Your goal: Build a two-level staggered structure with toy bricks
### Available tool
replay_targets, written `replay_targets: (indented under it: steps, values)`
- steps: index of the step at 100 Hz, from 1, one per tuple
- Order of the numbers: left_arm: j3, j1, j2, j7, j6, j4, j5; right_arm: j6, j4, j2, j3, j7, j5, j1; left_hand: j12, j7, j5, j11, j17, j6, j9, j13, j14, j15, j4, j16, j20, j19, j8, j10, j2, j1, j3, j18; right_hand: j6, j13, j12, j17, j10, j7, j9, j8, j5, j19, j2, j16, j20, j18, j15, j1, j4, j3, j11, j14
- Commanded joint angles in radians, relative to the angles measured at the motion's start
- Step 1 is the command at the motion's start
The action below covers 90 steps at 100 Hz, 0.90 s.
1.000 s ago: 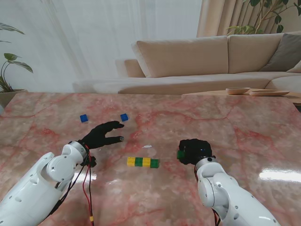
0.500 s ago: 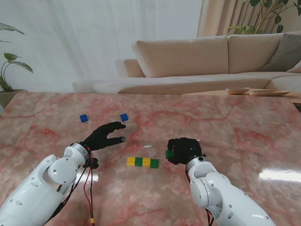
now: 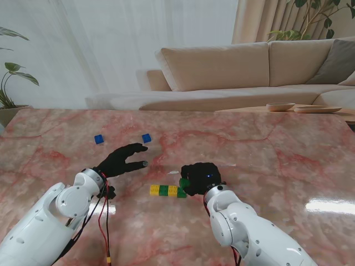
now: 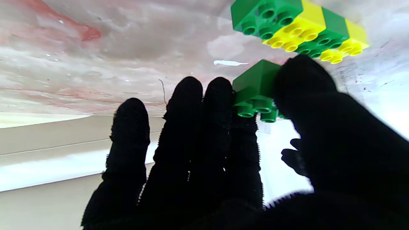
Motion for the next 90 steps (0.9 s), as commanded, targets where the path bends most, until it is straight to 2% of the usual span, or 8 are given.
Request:
replay_targets:
  steps: [1, 47, 90]
  values:
    - [-0.001, 0.007, 0.001, -0.002, 0.006, -0.005, 0.003, 0.01, 0.01, -0.009, -0.012, 0.018, -0.003, 0.006, -0.018, -0.016, 0.001, -0.017, -0.003, 0.011, -0.034, -0.031, -0.043, -0.024, 0.029, -0.009, -0.006, 0.026, -0.007, -0.002, 0.04, -0.011, -0.03, -0.032, -0.082, -0.014, 0.003, -0.013, -0.015, 0.067, 0.001, 0.008, 0.04, 0.042, 0.067, 0.01, -0.012, -0.001, 0.008, 0.045, -0.007, 0.042, 0.0, -0.002]
    - [-0.01, 0.016, 0.002, -0.005, 0.007, -0.015, 0.003, 0.045, 0.087, -0.018, -0.127, 0.016, 0.023, 0.1, -0.017, -0.017, 0.003, -0.018, -0.004, 0.013, -0.033, -0.032, -0.042, -0.024, 0.029, -0.01, -0.011, 0.027, -0.007, -0.002, 0.04, -0.009, -0.032, -0.031, -0.079, -0.026, 0.009, -0.022, -0.014, 0.064, -0.015, 0.012, 0.037, 0.049, 0.092, 0.025, -0.003, -0.009, 0.043, 0.036, -0.002, -0.009, 0.037, -0.006]
    - [-0.018, 0.02, 0.004, -0.012, 0.009, -0.02, 0.003, 0.085, 0.126, -0.022, -0.187, 0.044, 0.037, 0.155, -0.017, -0.016, 0.005, -0.017, -0.004, 0.01, -0.032, -0.03, -0.045, -0.024, 0.029, -0.01, -0.014, 0.028, -0.007, -0.003, 0.039, -0.008, -0.033, -0.032, -0.073, -0.037, 0.006, -0.028, -0.013, 0.057, -0.028, 0.013, 0.033, 0.05, 0.097, 0.028, 0.002, -0.014, 0.051, 0.028, -0.004, -0.041, 0.05, -0.008]
